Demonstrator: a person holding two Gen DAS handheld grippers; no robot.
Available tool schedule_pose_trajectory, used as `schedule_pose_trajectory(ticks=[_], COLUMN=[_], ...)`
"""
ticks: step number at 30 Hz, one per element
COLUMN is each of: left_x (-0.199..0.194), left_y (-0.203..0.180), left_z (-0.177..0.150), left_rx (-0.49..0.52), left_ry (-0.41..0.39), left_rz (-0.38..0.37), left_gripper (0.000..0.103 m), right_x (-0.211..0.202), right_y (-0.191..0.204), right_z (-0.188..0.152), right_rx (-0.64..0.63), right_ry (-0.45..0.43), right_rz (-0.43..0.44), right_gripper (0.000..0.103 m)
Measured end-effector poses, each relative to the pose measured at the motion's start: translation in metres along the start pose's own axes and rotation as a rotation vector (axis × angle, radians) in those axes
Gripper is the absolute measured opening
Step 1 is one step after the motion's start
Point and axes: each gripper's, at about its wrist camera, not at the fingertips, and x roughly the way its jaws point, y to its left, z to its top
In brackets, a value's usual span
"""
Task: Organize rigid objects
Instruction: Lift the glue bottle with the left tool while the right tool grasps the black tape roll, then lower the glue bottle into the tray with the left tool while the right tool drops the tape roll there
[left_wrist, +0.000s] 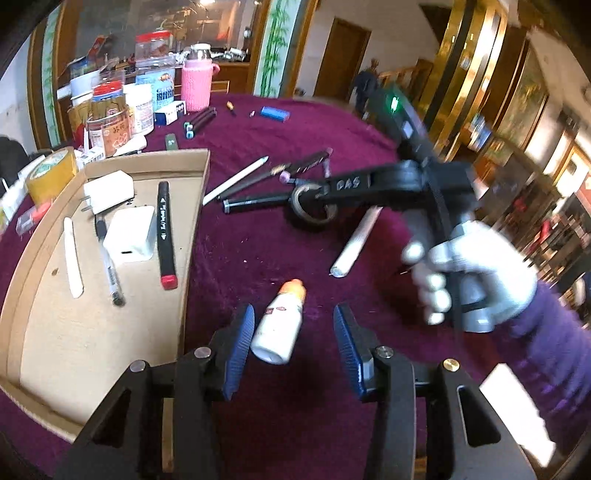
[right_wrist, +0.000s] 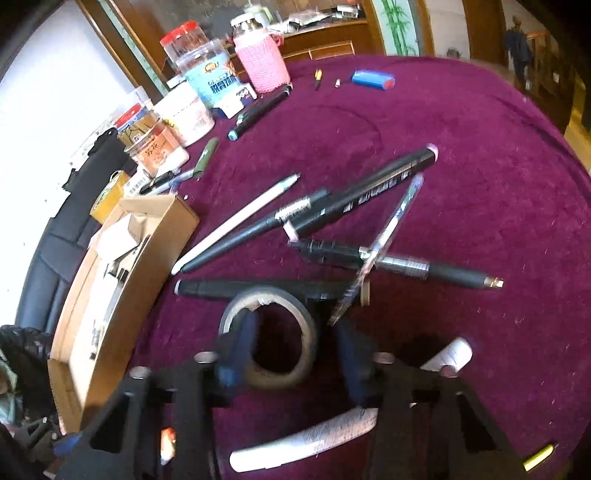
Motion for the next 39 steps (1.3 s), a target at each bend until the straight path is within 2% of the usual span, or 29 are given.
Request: schedule_pose_trajectory(ticks=[5,7,8,9,13,16,19,21,23,29,32,36,37,38,39], left_x=[0.054,0.059,0.059,0.057,0.039,0.005,-0.035,-0.057,-0.068,-0.048,-0.033,-0.017,-0.018,-0.019,-0.022], left_y=[-0.018,-0.018,-0.015,-0.010,0.012,0.033,0.063,0.087,0.115,0.184,0.208,0.221,0.222,0.223,0.224], left_z=[0.003,0.005,0.007,0.009,0.007,0.004,0.005,0.006,0.008,0.001,-0.002,0.000,0.000,0.001,0.002], left_rx=[0.100,0.100,0.081,0.052,-0.072,-0.155,-0.234,-0.280,-0.325,-0.420,-0.429,-0.428,-0.429,-0.430,-0.433], left_ry=[0.101,0.076,0.076,0.073,0.049,-0.009,-0.086,-0.128,-0.151,-0.071,-0.021,0.009,0.006,-0.001,-0.018], left_rz=[0.150,0.153,0.135,0.124,-0.009,-0.090,-0.118,-0.095,-0.037,0.139,0.198,0.232,0.230,0.224,0.217], left_gripper=[0.045,0.042,0.029,0.024,0.025,0.025,0.025,0.025,0.025,0.025,0.025,0.026,0.034,0.048,0.054], right_x=[-0.010,-0.018,-0.023,-0.026,-0.045,-0.058,-0.067,-0.068,-0.066,-0.043,-0.028,-0.007,-0.002,0.005,0.010], right_y=[-0.012,-0.020,-0.024,-0.026,-0.029,-0.019,0.001,0.021,0.042,0.106,0.134,0.165,0.171,0.177,0.180], right_z=[-0.005,-0.008,-0.009,-0.009,-0.013,-0.013,-0.013,-0.013,-0.011,-0.011,-0.016,-0.024,-0.026,-0.028,-0.031], right_rx=[0.029,0.053,0.059,0.065,0.084,0.064,0.023,-0.004,-0.030,-0.120,-0.160,-0.228,-0.243,-0.254,-0.261], right_ry=[-0.022,-0.038,-0.046,-0.054,-0.093,-0.113,-0.118,-0.115,-0.100,-0.036,0.007,0.059,0.071,0.092,0.109], right_rz=[0.024,0.051,0.066,0.078,0.134,0.176,0.212,0.245,0.277,0.312,0.321,0.290,0.276,0.265,0.264], right_gripper=[0.014,0.014,0.014,0.014,0.015,0.015,0.015,0.015,0.015,0.015,0.015,0.016,0.016,0.016,0.016])
